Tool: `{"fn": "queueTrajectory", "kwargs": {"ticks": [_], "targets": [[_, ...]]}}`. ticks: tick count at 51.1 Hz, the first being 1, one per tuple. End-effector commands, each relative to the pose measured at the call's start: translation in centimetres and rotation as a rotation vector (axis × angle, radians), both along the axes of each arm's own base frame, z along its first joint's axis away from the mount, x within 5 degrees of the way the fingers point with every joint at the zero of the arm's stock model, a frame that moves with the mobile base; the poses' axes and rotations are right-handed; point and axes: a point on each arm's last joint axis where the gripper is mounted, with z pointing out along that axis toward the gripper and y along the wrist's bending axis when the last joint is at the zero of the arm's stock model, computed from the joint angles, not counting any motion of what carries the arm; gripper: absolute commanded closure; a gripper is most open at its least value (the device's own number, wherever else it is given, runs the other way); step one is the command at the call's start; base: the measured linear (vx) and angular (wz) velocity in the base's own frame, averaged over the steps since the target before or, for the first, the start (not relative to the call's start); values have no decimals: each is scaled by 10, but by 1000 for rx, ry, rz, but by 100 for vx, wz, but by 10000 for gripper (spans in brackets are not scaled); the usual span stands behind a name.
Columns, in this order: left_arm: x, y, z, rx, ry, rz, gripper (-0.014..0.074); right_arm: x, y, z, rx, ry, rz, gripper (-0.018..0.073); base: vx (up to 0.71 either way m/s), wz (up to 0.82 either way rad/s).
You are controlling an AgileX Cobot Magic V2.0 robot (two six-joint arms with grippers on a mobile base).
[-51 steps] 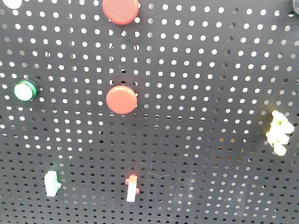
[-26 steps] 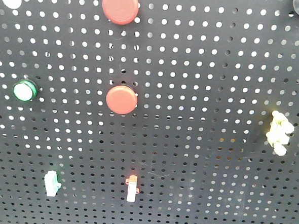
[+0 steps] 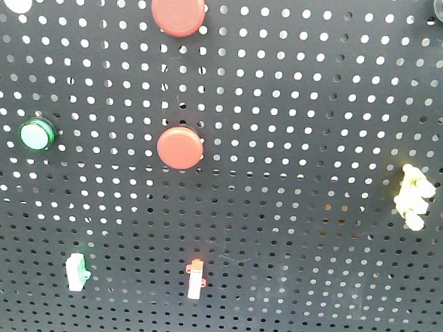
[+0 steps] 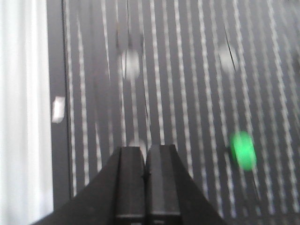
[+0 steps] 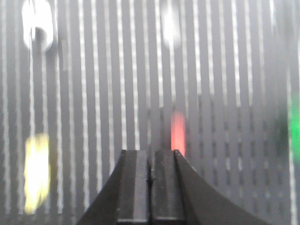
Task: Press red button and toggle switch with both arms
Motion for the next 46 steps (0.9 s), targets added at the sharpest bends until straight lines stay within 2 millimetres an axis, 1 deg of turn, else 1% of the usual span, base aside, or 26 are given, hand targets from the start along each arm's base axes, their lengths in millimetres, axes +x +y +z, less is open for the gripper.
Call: {"fn": "queueTrajectory", "kwargs": {"ticks": [1, 4, 7, 12, 19, 20, 26, 30, 31, 35, 39, 46], "targets": [[17, -2, 42, -11, -22, -7, 595, 12, -1, 34, 4, -18, -3, 562, 0, 0], [25, -3, 59, -12, -23, -7, 595, 20, -1, 42, 31, -13, 11, 562, 0, 0], [32, -3, 68, -12, -23, -7, 595, 27, -1, 45, 52, -2, 22, 562, 0, 0], [38, -4, 70, -22, 12, -13, 595, 36, 0, 42, 104, 33, 48, 562, 0, 0], [39, -4, 71, -61, 16, -33, 595, 37, 2, 40, 185, 54, 94, 562, 0, 0], [51, -11, 72, -84, 85, -93, 595, 37, 2, 40, 206, 54, 106, 562, 0, 0], [73, -28, 77, -29, 162, -179, 595, 37, 2, 40, 195, 55, 102, 562, 0, 0], [88, -48, 83, 48, 192, -265, 595, 38, 2, 40, 192, 58, 100, 562, 0, 0], [88, -52, 87, 60, 186, -283, 595, 38, 2, 40, 193, 60, 100, 562, 0, 0], [96, -77, 94, 147, 189, -381, 595, 41, 2, 39, 194, 68, 100, 562, 0, 0], [97, -102, 102, 215, 175, -478, 595, 46, 2, 38, 195, 83, 98, 562, 0, 0], [97, -134, 111, 271, 156, -592, 595, 54, 1, 36, 199, 107, 96, 562, 0, 0]]}}
